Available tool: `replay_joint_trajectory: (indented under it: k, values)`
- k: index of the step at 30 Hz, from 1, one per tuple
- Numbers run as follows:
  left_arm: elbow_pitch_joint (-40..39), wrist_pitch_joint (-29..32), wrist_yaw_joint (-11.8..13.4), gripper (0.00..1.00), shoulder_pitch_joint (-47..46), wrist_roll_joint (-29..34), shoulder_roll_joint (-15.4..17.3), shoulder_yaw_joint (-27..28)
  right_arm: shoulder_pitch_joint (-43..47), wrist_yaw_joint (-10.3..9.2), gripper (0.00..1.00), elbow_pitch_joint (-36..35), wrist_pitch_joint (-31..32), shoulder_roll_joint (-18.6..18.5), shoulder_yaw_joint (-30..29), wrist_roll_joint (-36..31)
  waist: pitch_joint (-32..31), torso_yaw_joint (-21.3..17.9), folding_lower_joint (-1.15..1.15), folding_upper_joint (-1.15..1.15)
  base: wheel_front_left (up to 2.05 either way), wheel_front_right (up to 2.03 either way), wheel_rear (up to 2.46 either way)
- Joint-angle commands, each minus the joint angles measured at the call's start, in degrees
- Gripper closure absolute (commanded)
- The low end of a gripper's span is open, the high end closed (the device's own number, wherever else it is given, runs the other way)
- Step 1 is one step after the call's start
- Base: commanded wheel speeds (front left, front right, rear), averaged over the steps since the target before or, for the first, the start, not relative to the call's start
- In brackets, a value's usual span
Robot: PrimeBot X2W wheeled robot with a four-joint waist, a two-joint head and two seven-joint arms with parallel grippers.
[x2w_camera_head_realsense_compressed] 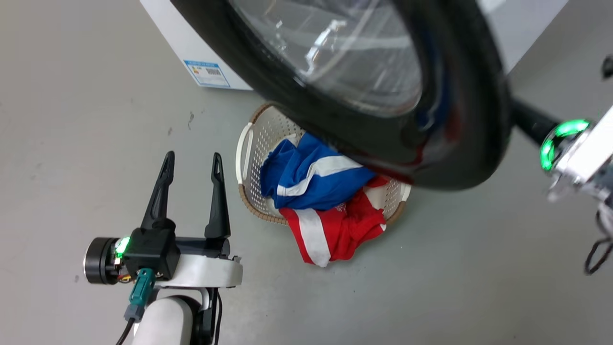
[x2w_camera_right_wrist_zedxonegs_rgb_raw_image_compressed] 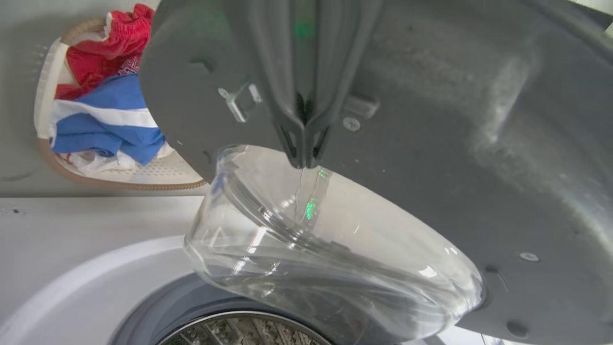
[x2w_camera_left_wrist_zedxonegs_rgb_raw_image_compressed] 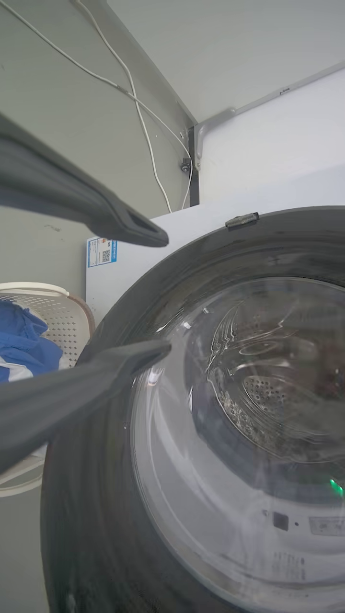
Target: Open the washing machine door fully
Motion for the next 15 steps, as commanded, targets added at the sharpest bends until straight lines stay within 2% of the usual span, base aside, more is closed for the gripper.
replay_joint_trajectory:
  k: [1,8,15]
  values:
    - [0.08,-0.16,0.03,0.00,0.69,0.07,0.03,0.27,2.02,0.17,1.00,-1.42,-0.33,0.35,0.73,0.23,-1.16,-0.39,0.00,0.00,0.00,0.00,0.00]
    - [0.70,-0.16,-0.01,0.00,2.93,0.20,0.03,1.19,11.79,0.18,1.00,-8.80,-1.80,1.72,3.93,1.55,-4.34,-0.56,0.00,0.00,0.00,0.00,0.00]
    - [1.19,-0.16,-0.07,0.00,4.51,0.53,0.02,1.36,17.91,0.18,1.00,-12.89,-3.53,4.56,8.24,2.53,-6.82,0.09,0.00,0.00,0.00,0.00,0.00]
